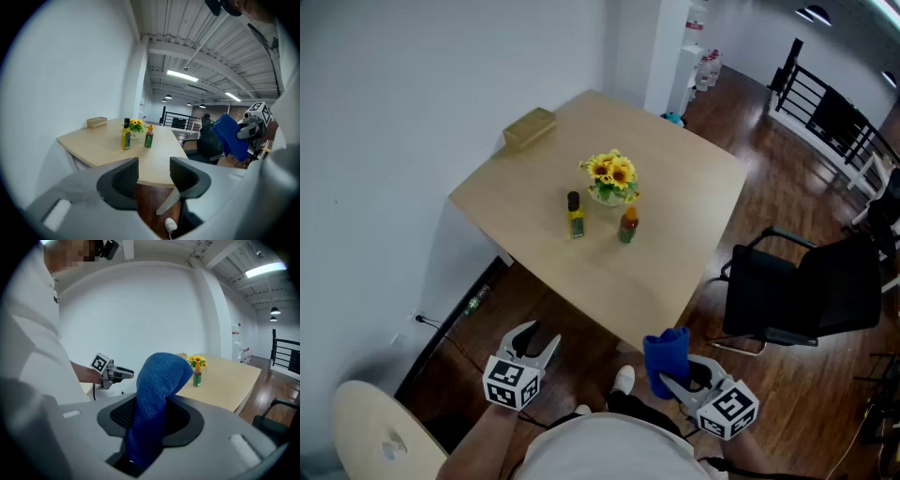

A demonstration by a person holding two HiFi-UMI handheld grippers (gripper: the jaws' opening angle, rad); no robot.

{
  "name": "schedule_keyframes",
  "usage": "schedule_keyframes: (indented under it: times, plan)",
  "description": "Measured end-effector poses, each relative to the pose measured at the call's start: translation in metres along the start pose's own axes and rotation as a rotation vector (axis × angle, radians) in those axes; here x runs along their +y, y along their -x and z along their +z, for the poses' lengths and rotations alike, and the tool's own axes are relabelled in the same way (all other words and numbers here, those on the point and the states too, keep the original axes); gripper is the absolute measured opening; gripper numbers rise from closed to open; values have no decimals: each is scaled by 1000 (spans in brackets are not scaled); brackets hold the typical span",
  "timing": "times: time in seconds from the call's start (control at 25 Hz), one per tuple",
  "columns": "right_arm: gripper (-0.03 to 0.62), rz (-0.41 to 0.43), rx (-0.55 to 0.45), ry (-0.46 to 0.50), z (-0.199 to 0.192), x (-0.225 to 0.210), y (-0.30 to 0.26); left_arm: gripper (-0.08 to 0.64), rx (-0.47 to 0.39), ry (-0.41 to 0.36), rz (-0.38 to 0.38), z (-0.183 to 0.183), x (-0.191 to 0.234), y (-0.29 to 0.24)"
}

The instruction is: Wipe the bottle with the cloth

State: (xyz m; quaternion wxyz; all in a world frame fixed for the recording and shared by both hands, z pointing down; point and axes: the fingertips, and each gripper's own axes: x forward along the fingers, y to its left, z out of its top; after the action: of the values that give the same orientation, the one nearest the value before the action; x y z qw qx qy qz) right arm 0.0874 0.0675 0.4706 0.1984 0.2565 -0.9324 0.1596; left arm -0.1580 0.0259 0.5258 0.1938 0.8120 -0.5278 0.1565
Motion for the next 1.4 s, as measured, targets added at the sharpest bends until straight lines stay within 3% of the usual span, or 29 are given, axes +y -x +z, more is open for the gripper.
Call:
schedule_keyframes:
  times: [0.24,0.56,0.76,0.96,1.04,1.24,1.4]
  plan:
    - [158,-10,24,23,26,-87,-26,232,-52,-58,54,75,39,-91]
    - [158,-133,11,-46,59,-128,-59,265,-39,-126,80,133,118,-215]
    - [158,-242,16,-98,74,-123,-72,265,-13,-148,2,147,147,-282]
    - [158,-350,26,-168,74,-112,-85,227,-15,-203,-113,152,147,-317]
    - [158,-385,27,-192,71,-108,-89,160,-33,-230,-152,157,144,-323]
    - [158,-423,19,-229,70,-96,-100,153,-23,-266,-199,160,143,-321]
    - [158,-411,-3,-185,84,-98,-102,153,-53,-297,-263,183,127,-294]
